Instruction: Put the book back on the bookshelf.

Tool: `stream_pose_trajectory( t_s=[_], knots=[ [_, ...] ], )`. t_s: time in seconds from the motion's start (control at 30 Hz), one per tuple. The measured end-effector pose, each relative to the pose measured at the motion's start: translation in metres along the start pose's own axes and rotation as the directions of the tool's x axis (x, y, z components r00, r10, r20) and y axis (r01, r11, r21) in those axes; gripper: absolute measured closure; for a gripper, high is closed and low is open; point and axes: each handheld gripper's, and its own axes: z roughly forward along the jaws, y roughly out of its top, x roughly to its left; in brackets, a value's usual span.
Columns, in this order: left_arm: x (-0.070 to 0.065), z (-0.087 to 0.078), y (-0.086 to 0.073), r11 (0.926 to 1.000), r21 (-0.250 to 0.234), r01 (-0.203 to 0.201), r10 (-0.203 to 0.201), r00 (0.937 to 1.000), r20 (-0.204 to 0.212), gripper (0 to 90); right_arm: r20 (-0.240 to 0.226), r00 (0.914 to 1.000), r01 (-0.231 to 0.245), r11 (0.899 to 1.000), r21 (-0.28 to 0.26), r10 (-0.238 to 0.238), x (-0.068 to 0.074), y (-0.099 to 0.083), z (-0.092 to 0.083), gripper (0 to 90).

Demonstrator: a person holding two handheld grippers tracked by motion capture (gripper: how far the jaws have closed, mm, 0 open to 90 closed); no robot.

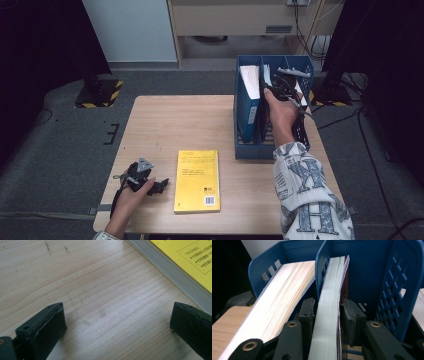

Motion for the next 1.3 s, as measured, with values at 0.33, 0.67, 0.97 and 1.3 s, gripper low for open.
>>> stream_pose_trajectory(
  t_s=[0.33, 0.67, 0.97, 1.3],
  knots=[
    [0.000, 0.000, 0.000, 1.0000, 0.000, 0.000, 0.000, 1.0000, 0.000, 0.0, -0.029, 0.9995, -0.013, 1.000, -0.015, 0.013, -0.003, 0.002, -0.010, 48.6],
    [0.000, 0.000, 0.000, 1.0000, 0.001, 0.000, 0.000, 1.0000, 0.000, 0.0, -0.053, 0.9986, 0.001, 1.000, -0.029, -0.002, -0.003, 0.006, -0.030, 37.3],
    [-0.001, 0.000, 0.000, 1.0000, 0.004, -0.006, 0.006, 1.0000, -0.001, 0.0, -0.045, 0.9935, 0.103, 0.994, -0.045, -0.105, 0.004, 0.001, -0.055, 28.5],
    [-0.001, 0.000, 0.000, 1.0000, 0.005, -0.006, 0.006, 1.0000, -0.001, 0.0, -0.087, 0.9898, 0.106, 0.991, -0.081, -0.113, 0.007, -0.023, -0.082, 19.6]
  ],
)
